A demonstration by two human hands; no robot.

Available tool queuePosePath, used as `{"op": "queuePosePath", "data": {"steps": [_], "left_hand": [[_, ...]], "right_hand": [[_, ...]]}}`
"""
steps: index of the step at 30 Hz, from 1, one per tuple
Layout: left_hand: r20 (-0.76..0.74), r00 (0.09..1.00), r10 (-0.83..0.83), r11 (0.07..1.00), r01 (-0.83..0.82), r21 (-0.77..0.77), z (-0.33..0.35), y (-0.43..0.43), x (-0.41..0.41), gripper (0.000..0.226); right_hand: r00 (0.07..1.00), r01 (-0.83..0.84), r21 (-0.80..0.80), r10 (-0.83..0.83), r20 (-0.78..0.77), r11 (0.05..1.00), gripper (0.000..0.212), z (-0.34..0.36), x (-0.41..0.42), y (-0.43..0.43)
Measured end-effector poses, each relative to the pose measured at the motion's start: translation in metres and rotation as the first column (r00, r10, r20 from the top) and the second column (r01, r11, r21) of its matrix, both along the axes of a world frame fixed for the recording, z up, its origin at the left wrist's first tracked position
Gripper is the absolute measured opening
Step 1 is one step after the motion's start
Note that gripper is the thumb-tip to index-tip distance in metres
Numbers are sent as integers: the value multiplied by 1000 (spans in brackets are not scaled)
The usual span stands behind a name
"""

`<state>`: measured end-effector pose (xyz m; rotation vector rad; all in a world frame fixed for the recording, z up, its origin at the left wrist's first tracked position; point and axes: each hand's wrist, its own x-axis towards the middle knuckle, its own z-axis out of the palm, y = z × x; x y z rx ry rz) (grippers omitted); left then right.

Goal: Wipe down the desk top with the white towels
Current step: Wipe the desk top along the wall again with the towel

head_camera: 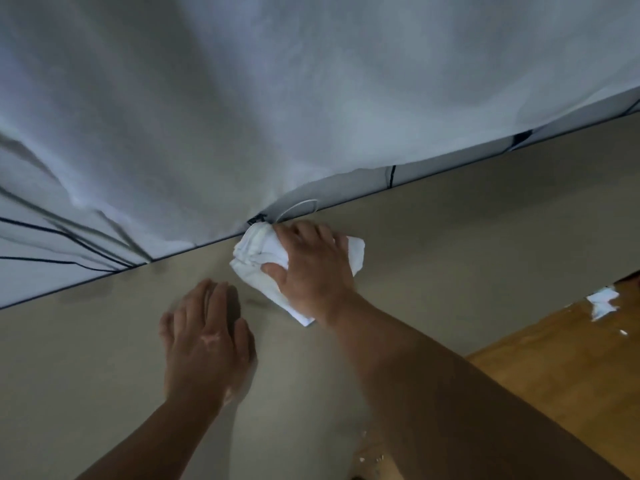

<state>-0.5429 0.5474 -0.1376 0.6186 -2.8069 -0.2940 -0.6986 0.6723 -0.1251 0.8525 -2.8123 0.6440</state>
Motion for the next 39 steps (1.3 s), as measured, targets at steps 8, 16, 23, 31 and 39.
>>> {"op": "queuePosePath", "data": {"steps": [8,16,23,31,39], "left_hand": [[116,976,-185,982,187,-12,-1,56,-87,59],[259,958,-122,989,140,-54,-2,59,-103,72],[280,951,-133,987,154,-52,-1,60,-106,71],[303,940,-157,983,178,-43,-1,57,-106,74],[254,948,-194,978,207,-25,2,57,-105,69]], "right_hand": [[992,122,44,-122,-5,991,56,-6,-77,82],[907,399,-39,-401,-132,916,56,-15,-161,203],[790,611,15,-609,-72,791,59,-15,-188,224],[819,568,50,-559,-130,821,53,-11,-112,175],[938,345,17,-344,-49,938,56,4,58,128]]}}
